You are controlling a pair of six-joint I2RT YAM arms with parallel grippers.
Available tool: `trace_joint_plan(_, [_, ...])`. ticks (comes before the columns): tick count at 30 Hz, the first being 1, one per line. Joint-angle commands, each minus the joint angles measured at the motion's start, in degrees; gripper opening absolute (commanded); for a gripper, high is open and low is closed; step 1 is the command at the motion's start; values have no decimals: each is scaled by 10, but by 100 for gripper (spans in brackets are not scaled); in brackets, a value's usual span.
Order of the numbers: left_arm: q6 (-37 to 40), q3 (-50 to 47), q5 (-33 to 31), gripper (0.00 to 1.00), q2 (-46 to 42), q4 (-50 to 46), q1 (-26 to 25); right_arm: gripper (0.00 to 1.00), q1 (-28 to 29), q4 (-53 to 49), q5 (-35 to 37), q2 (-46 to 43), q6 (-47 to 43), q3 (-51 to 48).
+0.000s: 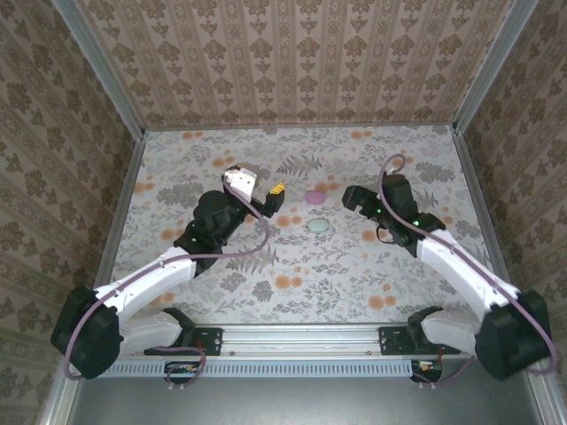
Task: Insert the wireless bluetooth earbuds into the charging case
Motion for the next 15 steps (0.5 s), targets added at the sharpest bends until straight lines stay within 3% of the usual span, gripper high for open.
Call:
trace_joint_plan(1, [-10,-15,-70,100,-14,-28,18,100,-8,27,202,-53,-131,-47])
trace_joint_plan(3, [-16,-21,-86,100,-16,-46,39,100,-21,92,255,-65,-182,-89])
trace_joint_plan(5, [-26,-31,-102,100,-22,-64,69,100,-44,162,256,-59,-235,-128])
trace_joint_plan(11, [-73,-69,-144,100,-57,-120,192,100,-110,251,149,48,-277,-152])
trace_joint_plan(15, [-72,-87,-152,100,-74,-158,256,100,-127,386,79,129,-314,-175])
